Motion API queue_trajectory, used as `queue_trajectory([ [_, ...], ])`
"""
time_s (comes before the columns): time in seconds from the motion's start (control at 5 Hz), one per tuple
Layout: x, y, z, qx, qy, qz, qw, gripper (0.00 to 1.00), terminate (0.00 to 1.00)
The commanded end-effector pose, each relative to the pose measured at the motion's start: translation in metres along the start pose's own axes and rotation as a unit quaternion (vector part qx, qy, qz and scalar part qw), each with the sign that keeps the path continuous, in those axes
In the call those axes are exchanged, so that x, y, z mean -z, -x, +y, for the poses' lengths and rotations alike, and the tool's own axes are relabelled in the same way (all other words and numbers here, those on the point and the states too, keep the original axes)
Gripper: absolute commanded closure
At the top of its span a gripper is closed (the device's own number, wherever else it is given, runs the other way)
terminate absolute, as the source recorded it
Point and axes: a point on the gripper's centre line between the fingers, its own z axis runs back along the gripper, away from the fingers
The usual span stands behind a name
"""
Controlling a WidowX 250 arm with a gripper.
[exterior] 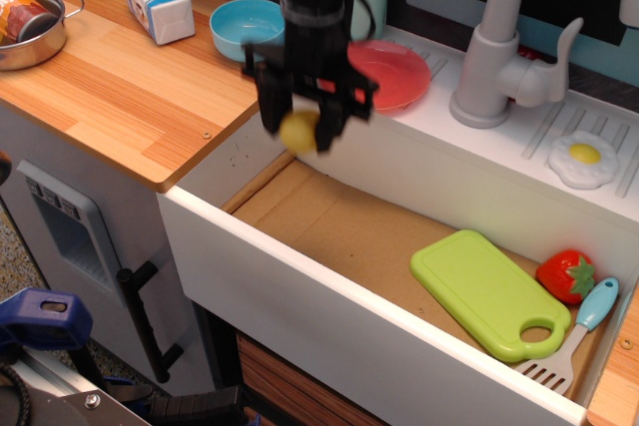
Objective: Put potato on plate
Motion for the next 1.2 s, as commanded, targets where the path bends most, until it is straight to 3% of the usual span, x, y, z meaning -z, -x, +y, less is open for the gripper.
queue_trajectory([
  [0.0,-0.045,-0.047,0.013,0.073,-0.03,-0.105,0.9913,1.0,0.0],
  [0.2,-0.044,-0.071,0.014,0.1,-0.019,-0.146,0.9841,1.0,0.0],
  [0.4,-0.031,-0.097,0.018,0.131,0.017,-0.155,0.979,1.0,0.0],
  [0.8,-0.01,-0.114,0.015,0.167,0.043,-0.171,0.97,1.0,0.0],
  [1.0,-0.013,-0.121,0.014,0.169,0.047,-0.176,0.9686,0.0,0.0],
])
